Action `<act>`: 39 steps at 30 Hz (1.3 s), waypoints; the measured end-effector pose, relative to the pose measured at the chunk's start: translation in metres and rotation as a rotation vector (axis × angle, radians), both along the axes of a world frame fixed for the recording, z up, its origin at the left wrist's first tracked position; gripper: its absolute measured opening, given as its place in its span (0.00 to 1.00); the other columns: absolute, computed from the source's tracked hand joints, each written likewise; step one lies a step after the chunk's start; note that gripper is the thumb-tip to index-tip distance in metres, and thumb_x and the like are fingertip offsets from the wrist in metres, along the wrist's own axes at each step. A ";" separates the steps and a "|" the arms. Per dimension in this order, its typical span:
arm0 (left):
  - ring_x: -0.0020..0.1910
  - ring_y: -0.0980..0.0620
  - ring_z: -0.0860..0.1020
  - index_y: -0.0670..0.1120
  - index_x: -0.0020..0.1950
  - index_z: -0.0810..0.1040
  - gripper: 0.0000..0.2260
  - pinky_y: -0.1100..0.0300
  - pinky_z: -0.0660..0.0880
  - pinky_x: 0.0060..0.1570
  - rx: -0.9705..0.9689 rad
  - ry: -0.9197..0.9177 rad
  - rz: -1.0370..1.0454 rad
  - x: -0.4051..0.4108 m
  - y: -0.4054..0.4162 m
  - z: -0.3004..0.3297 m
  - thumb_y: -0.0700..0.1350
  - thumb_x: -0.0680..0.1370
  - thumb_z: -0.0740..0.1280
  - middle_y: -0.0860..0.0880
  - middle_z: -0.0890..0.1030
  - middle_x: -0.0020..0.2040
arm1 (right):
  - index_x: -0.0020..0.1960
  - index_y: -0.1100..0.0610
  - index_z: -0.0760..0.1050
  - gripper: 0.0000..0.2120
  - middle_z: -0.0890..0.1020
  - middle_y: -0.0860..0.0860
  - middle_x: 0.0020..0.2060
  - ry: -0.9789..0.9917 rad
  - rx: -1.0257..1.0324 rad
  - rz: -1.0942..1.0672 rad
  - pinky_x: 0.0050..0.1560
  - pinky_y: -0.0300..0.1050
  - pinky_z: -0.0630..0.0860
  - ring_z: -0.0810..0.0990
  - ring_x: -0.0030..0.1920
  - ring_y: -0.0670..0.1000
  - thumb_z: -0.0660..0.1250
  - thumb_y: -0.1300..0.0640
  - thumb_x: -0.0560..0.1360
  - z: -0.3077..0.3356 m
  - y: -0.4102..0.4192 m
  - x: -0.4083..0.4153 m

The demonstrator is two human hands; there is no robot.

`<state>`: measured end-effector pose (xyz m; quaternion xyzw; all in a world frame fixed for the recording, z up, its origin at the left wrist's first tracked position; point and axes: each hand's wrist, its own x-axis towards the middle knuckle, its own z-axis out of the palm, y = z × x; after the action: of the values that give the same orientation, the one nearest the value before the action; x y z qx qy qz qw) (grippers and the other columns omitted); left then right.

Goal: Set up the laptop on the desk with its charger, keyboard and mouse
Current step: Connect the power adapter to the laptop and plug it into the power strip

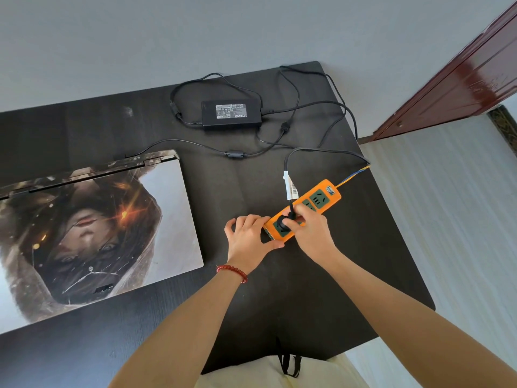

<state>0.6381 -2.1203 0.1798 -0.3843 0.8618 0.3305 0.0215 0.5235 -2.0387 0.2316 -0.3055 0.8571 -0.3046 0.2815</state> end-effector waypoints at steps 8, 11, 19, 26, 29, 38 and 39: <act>0.66 0.51 0.65 0.54 0.66 0.70 0.27 0.48 0.48 0.70 -0.064 -0.008 -0.059 0.001 -0.002 0.000 0.64 0.71 0.65 0.53 0.73 0.64 | 0.44 0.56 0.72 0.03 0.73 0.48 0.43 0.031 0.010 -0.093 0.37 0.28 0.66 0.73 0.42 0.46 0.66 0.59 0.74 -0.005 -0.001 0.005; 0.66 0.51 0.65 0.54 0.66 0.70 0.27 0.47 0.47 0.70 -0.121 -0.018 -0.132 0.000 -0.008 0.001 0.64 0.71 0.63 0.53 0.73 0.64 | 0.46 0.61 0.76 0.03 0.76 0.50 0.43 0.060 0.021 0.002 0.38 0.27 0.67 0.74 0.43 0.45 0.66 0.61 0.74 -0.002 0.002 0.000; 0.66 0.50 0.65 0.53 0.67 0.70 0.27 0.47 0.47 0.70 -0.105 0.004 -0.142 0.001 -0.010 -0.002 0.64 0.71 0.63 0.52 0.73 0.64 | 0.50 0.63 0.78 0.07 0.79 0.56 0.46 0.205 0.072 0.282 0.53 0.43 0.71 0.76 0.50 0.52 0.65 0.61 0.75 0.000 0.003 -0.007; 0.65 0.51 0.64 0.53 0.67 0.70 0.28 0.50 0.47 0.69 -0.068 0.022 -0.086 0.003 -0.005 -0.004 0.63 0.71 0.65 0.52 0.73 0.63 | 0.49 0.61 0.78 0.07 0.80 0.55 0.46 0.281 0.061 0.278 0.55 0.44 0.68 0.76 0.51 0.52 0.66 0.58 0.74 -0.007 0.007 -0.008; 0.65 0.52 0.64 0.53 0.67 0.70 0.28 0.52 0.46 0.68 -0.066 0.033 -0.090 0.003 -0.005 -0.004 0.64 0.70 0.65 0.53 0.74 0.62 | 0.46 0.60 0.79 0.06 0.80 0.54 0.44 0.398 0.068 0.291 0.52 0.47 0.67 0.77 0.49 0.54 0.68 0.58 0.72 -0.012 0.010 -0.003; 0.67 0.52 0.63 0.53 0.67 0.69 0.25 0.51 0.49 0.69 -0.005 0.001 -0.101 0.005 -0.011 0.006 0.59 0.73 0.66 0.53 0.73 0.65 | 0.47 0.59 0.78 0.08 0.80 0.51 0.47 0.381 0.086 0.271 0.52 0.43 0.64 0.76 0.52 0.52 0.65 0.54 0.74 -0.018 0.010 -0.005; 0.66 0.52 0.64 0.53 0.67 0.70 0.23 0.51 0.51 0.68 0.002 0.031 -0.078 0.005 -0.014 0.009 0.57 0.73 0.66 0.53 0.73 0.64 | 0.48 0.58 0.78 0.08 0.80 0.51 0.47 0.376 0.085 0.265 0.52 0.44 0.64 0.76 0.52 0.52 0.65 0.54 0.75 -0.018 0.010 -0.004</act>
<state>0.6433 -2.1345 0.1884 -0.3453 0.8760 0.3361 0.0216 0.5190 -2.0291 0.2140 -0.4548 0.8588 -0.1665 0.1672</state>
